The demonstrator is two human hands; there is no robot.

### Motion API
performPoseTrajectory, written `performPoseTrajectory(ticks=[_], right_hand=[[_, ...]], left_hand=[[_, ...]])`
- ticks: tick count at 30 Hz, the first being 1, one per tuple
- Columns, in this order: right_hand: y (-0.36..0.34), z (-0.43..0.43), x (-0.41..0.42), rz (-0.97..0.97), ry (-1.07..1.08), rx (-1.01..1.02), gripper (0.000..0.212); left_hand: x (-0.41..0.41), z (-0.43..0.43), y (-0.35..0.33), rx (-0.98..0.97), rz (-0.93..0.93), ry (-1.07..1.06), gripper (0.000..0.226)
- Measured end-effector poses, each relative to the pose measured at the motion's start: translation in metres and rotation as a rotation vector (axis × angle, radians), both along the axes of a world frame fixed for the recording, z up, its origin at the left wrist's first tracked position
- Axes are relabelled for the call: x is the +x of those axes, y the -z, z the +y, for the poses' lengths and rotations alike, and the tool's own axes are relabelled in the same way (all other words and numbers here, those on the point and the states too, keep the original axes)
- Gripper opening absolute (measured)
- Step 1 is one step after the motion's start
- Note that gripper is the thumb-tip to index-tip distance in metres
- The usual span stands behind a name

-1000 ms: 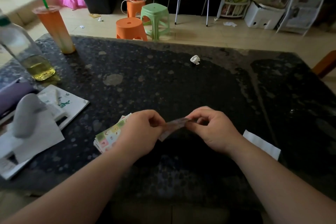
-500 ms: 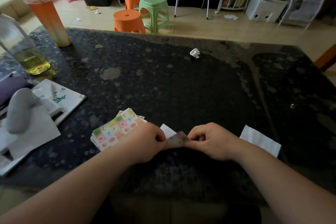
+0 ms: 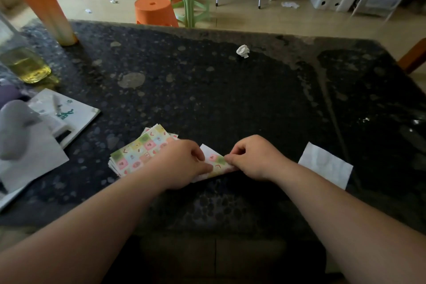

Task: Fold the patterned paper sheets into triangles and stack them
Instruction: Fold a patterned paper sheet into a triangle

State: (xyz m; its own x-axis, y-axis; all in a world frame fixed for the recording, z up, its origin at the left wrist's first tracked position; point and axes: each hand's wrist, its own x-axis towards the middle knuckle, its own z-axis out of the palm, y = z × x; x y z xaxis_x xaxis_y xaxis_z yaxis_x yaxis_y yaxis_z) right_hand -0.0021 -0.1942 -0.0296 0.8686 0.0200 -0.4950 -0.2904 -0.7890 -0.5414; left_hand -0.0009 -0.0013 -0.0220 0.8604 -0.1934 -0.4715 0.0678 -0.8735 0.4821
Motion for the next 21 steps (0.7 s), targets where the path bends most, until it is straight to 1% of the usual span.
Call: performPoseTrajectory(ticks=[2,3,5,9,17,21], right_hand=[[0.000,0.002,0.001,0.004,0.016,-0.016,0.015],[0.000,0.002,0.001,0.002,0.018,-0.031,0.015],[0.001,0.003,0.001,0.002,0.021,-0.068,0.014],[0.002,0.006,-0.001,-0.009,0.036,-0.110,0.014],[0.003,0.009,-0.005,-0.025,0.052,-0.150,0.013],[0.004,0.010,-0.005,-0.020,0.061,-0.154,0.012]], left_hand=[[-0.003,0.000,0.003,-0.013,-0.022,-0.001,0.030],[-0.004,0.000,0.004,-0.011,-0.039,0.013,0.030],[-0.006,0.000,0.006,-0.003,-0.048,0.044,0.025],[-0.007,0.001,0.007,-0.022,-0.007,0.072,0.013],[-0.010,-0.001,0.005,0.077,0.003,0.163,0.036],[-0.013,0.001,0.001,0.122,-0.073,0.225,0.041]])
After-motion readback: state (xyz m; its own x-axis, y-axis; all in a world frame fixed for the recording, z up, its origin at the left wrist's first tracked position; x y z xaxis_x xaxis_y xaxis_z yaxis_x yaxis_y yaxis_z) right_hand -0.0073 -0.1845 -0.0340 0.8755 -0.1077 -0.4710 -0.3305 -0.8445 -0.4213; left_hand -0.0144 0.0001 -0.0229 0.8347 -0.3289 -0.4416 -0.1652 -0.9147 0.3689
